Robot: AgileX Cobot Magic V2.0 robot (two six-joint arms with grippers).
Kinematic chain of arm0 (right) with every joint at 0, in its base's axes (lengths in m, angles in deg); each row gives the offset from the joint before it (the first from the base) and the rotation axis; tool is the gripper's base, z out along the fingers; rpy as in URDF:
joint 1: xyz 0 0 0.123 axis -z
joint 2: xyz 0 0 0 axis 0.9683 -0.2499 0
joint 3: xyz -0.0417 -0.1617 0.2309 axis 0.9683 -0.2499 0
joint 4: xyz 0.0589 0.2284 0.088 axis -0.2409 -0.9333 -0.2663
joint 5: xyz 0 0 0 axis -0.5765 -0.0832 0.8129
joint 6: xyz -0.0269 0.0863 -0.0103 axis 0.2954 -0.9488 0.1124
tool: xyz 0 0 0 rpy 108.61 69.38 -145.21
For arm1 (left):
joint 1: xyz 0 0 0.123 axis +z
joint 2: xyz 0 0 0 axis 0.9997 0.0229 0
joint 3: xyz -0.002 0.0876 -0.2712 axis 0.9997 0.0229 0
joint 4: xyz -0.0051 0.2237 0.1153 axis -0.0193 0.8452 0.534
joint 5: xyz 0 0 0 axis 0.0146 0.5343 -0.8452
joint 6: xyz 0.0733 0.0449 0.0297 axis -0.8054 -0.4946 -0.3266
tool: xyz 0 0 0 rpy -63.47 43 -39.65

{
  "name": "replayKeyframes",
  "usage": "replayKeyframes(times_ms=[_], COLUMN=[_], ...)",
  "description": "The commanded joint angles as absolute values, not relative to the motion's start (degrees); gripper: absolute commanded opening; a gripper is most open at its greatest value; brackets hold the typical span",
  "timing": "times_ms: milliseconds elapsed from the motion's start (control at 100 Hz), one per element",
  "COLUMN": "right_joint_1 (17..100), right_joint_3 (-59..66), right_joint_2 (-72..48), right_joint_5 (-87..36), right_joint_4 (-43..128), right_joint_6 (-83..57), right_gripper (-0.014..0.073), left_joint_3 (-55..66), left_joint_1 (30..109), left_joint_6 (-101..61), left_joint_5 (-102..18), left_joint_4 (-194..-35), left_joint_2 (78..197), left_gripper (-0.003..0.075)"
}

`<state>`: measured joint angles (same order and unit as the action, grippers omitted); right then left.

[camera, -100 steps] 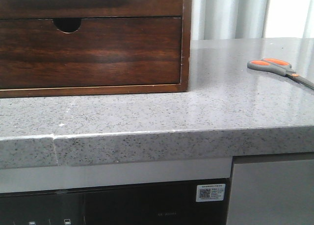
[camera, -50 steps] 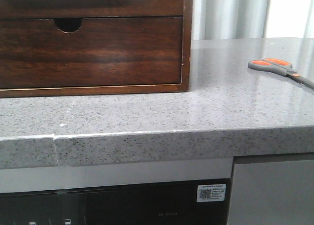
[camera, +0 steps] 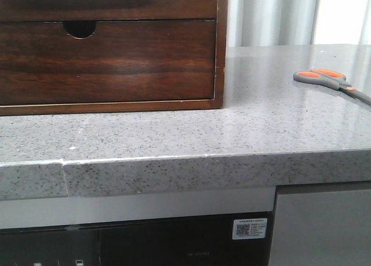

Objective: Put scissors in drawer with both arms
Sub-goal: 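Grasp the white drawer handle with the left gripper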

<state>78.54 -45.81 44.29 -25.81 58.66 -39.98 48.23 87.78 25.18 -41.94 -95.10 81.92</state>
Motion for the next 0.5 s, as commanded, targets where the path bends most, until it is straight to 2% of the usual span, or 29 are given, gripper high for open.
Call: replayKeyframes(times_ms=[0,170,310,380,490], right_joint_1=[78.9,78.9,78.3,78.3,78.3], right_joint_3=[-40.5,-34.3,-33.9,-34.0,-34.0], right_joint_2=[40.4,34.0,33.2,33.2,33.2], right_joint_5=[-28.1,-19.3,-19.1,-18.7,-17.9], right_joint_4=[58.6,57.5,56.9,56.9,56.9], right_joint_6=[-39.9,-39.9,-39.9,-39.9,-39.9], right_gripper=[-0.0066,-0.0066,-0.0066,-0.0066,-0.0066], left_joint_3=[43.6,40.9,40.7,40.7,40.8], left_joint_1=[87.8,87.8,87.8,87.8,87.8], left_joint_6=[25.8,25.4,21.8,21.5,21.5], left_joint_5=[-43.7,-44.2,-45.9,-47.5,-50.5], left_joint_4=[-94.7,-92.7,-92.5,-92.5,-92.7], left_joint_2=[85.3,88.7,90.6,91.3,92.6], left_gripper=[-0.002,-0.002,-0.0005,0.0058,0.0217])
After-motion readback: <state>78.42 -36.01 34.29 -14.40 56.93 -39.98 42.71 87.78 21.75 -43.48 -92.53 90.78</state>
